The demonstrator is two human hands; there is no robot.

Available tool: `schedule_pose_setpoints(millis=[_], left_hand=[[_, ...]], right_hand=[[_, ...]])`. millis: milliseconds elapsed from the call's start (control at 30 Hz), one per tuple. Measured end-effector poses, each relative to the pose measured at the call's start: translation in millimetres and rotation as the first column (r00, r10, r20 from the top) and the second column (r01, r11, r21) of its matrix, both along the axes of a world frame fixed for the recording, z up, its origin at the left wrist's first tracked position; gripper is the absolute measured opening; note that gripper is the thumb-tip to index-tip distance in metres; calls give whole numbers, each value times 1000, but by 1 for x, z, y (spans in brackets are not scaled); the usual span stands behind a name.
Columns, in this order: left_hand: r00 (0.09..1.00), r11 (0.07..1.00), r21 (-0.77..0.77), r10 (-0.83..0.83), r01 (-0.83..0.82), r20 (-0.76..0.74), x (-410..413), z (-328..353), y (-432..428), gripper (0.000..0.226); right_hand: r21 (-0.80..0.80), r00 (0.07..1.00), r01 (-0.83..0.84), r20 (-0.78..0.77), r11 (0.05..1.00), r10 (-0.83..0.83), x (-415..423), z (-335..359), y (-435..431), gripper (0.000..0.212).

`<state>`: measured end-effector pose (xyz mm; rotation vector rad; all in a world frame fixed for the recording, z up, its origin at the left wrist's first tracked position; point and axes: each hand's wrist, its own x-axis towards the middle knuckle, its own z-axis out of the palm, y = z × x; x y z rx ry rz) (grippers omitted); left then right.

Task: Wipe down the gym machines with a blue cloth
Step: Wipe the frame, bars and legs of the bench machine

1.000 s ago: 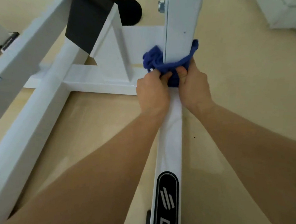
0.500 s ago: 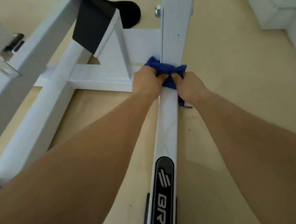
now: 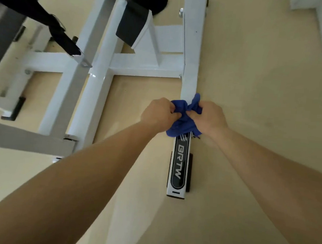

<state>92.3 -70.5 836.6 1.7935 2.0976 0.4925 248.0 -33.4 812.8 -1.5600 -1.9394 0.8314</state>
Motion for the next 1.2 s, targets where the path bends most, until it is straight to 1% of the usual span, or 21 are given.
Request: schedule_pose_setpoints(millis=[67,133,267,333,400,433,500,567,600,633,700,800,867,933,967,1000,1067,1100,1133,1167,1200], left_hand=[[1000,1000,13,-5,5,-24,3,7,1,28],[1000,1000,28,13,-14,16,2,9,1,25],[950,983,105,117,-153,289,-6,2,-1,36],[901,960,151,156,-234,404,-4,6,-2,42],[816,928,205,151,-312,558,0,16,-1,41],[754,909,223,134,-352,644,2,19,0,40],[682,901,234,89,-366,726,10,20,-1,34],[643,910,287,-29,-300,766,29,12,-10,10],[620,909,305,-69,-284,782,38,7,-14,6],[604,902,323,-91,-287,792,46,1,-16,15],[583,887,315,-65,-338,810,53,-5,-17,24],[608,870,300,0,-392,794,42,-4,-18,19],[645,869,269,72,-415,761,26,-1,-17,19],[628,820,239,177,-520,758,9,4,-12,22],[587,785,224,208,-577,782,3,7,-8,23],[531,751,201,227,-629,816,0,12,-3,25],[475,722,167,246,-671,845,7,25,4,24],[489,743,173,229,-646,841,15,32,6,33],[483,765,162,214,-624,849,21,37,8,51],[439,779,126,205,-615,875,26,41,9,63],[381,773,85,211,-629,900,28,42,10,63]], right_hand=[[66,1000,-6,-24,998,7,1,9,2,17],[112,998,-7,-67,994,15,0,10,-2,13],[64,975,-50,-214,997,62,-10,17,-13,15],[9,945,-28,-326,1000,29,-14,27,-7,22],[-68,884,4,-465,998,-35,-17,42,0,27],[-83,872,11,-486,996,-51,-18,50,2,26],[-29,909,-7,-417,1000,-6,-18,60,-1,27],[45,940,-47,-336,998,59,-14,61,-11,20],[70,946,-67,-312,995,85,-9,58,-14,18],[78,949,-94,-296,993,113,-3,56,-17,17],[19,936,-164,-314,986,161,4,56,-22,18],[-110,909,-222,-382,969,165,4,56,-22,31],[-74,943,-169,-302,983,140,5,51,-26,37],[163,994,-106,44,981,101,17,41,-36,36],[297,976,-116,210,948,54,24,33,-42,36],[389,949,-141,314,910,13,31,24,-47,36],[434,909,-178,416,883,-22,40,7,-55,34],[445,896,-191,442,875,-30,43,2,-57,32],[456,897,-188,441,870,-38,44,-1,-58,29],[471,910,-167,411,866,-48,44,-1,-58,28],[483,929,-139,367,865,-56,44,1,-59,27]])
